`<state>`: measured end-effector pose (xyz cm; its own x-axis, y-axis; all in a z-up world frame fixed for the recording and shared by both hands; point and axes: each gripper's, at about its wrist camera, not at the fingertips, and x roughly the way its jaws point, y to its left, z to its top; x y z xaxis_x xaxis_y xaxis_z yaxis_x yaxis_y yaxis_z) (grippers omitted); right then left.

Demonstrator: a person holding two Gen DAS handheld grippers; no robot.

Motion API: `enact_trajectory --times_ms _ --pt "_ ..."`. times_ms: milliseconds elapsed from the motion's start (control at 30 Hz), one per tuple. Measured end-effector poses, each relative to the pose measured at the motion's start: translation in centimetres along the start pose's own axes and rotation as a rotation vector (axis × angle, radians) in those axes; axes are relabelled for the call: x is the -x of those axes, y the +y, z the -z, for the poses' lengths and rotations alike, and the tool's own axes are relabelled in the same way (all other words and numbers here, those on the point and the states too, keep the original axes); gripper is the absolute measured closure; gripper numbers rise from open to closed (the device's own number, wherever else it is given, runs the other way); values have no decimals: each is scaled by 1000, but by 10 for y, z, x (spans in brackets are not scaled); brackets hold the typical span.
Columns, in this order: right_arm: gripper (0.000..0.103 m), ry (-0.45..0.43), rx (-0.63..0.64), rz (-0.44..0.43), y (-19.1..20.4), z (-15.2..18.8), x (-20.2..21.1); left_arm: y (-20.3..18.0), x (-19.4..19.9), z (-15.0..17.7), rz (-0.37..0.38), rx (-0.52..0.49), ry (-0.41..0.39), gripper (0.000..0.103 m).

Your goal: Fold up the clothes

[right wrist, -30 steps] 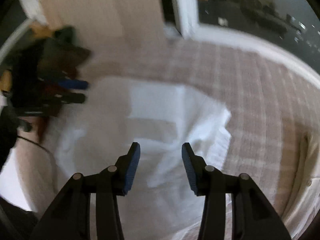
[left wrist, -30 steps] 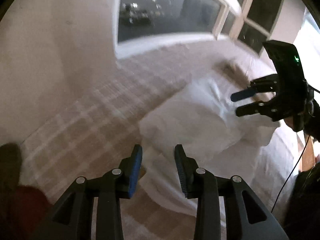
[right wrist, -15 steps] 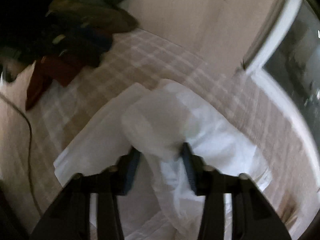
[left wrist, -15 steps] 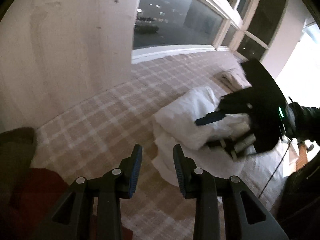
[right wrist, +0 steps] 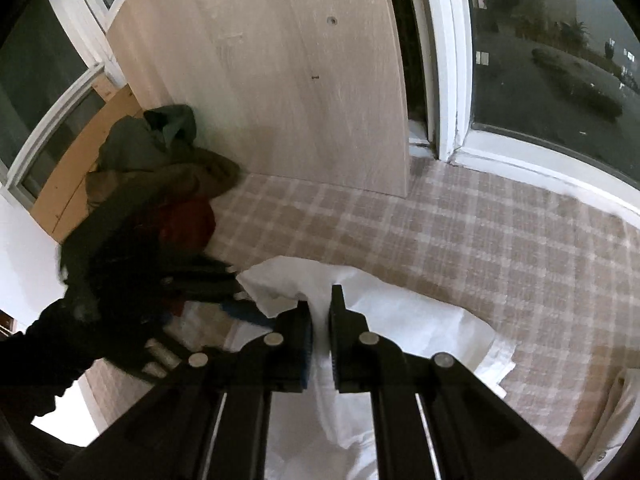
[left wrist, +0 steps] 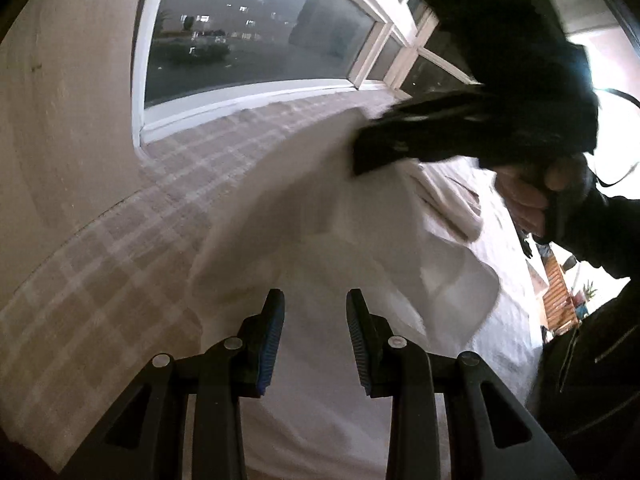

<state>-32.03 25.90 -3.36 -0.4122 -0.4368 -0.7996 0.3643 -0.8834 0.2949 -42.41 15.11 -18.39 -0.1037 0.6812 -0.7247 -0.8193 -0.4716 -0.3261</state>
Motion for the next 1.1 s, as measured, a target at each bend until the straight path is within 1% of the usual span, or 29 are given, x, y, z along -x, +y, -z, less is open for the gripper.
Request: enact_trajectory --times_ms 67,100,133,233,267,333,400,467,500,533,567,633,667,733,800,833,867,900,933,967,1000,1033,1067,1100 --pt "97 -12 -7 21 -6 2 6 9 -9 1 -67 -7 23 75" --pt "98 -17 -22 30 -12 0 6 14 -13 5 -88 5 45 84" --pt "98 -14 -42 27 -18 -1 4 19 -17 10 -107 21 68 86" --pt "98 -13 -68 21 -27 -3 -2 22 -11 17 -104 58 47 86" --pt "98 -14 -72 20 -28 -3 -4 20 -7 17 -113 55 39 86" --pt "98 -24 -72 15 -27 -4 -2 16 3 15 -93 53 13 85" --pt "98 -29 -64 15 -25 -5 0 10 15 12 -33 50 -27 84" --pt "98 -32 -48 26 -23 -3 3 5 18 6 33 35 -59 78" --pt "98 -29 -39 27 -21 -1 3 10 14 4 21 50 -52 73" --pt "98 -24 -29 26 -18 1 3 17 8 3 1 69 -40 72" --pt "98 -11 -20 17 -15 5 3 23 3 2 -20 88 -28 72" --pt "98 26 -5 -11 -10 14 2 36 -9 -1 -61 127 -4 86" --pt "98 46 5 -24 -7 19 1 43 -7 3 -42 171 10 86" --pt "98 98 32 -48 2 32 -6 37 12 11 -67 151 16 84" --pt "96 198 58 -86 11 52 -25 28 32 19 -99 122 20 81" --pt "95 223 70 -71 14 62 -30 24 42 23 -115 107 22 81" --pt "94 242 72 -70 15 70 -29 18 52 25 -130 89 21 81" --pt "94 251 47 -92 12 81 -23 12 62 26 -146 72 20 79" --pt "93 228 -9 -117 6 91 -9 10 68 25 -160 55 9 77" --pt "88 184 -78 -123 -4 102 8 2 73 18 -162 35 -12 76" --pt "76 140 -147 -129 -14 113 26 -6 79 10 -163 14 -33 74" --pt "68 98 -208 -121 -22 124 41 -14 79 4 -151 -15 -52 73" --pt "53 67 -248 -87 -28 133 51 -21 78 -1 -137 -45 -70 72" --pt "51 51 -281 -56 -32 142 56 -27 71 -9 -124 -68 -76 69"
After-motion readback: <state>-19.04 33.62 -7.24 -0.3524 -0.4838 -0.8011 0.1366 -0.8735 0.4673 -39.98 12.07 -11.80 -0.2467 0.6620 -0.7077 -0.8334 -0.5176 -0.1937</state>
